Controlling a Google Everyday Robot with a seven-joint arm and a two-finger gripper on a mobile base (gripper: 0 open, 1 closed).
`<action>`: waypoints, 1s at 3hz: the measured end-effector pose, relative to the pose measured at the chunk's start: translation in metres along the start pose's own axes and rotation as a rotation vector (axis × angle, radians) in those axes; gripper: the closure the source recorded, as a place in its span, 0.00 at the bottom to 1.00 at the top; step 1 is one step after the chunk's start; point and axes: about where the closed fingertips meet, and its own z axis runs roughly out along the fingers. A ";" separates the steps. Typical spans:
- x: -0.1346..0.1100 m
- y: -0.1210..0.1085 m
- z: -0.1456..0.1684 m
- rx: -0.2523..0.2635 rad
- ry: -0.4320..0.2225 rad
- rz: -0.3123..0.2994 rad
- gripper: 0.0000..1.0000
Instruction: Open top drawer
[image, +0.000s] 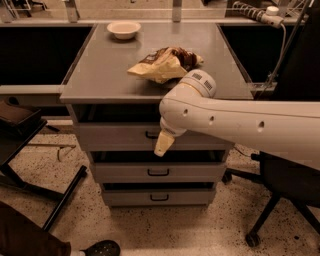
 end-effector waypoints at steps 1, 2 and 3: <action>0.055 -0.007 0.006 -0.002 0.102 0.066 0.00; 0.091 -0.010 0.012 0.005 0.161 0.127 0.00; 0.090 -0.010 0.012 0.006 0.161 0.127 0.00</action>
Offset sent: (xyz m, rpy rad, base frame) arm -0.0211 -0.1234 -0.0535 -0.0780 0.1118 -0.2749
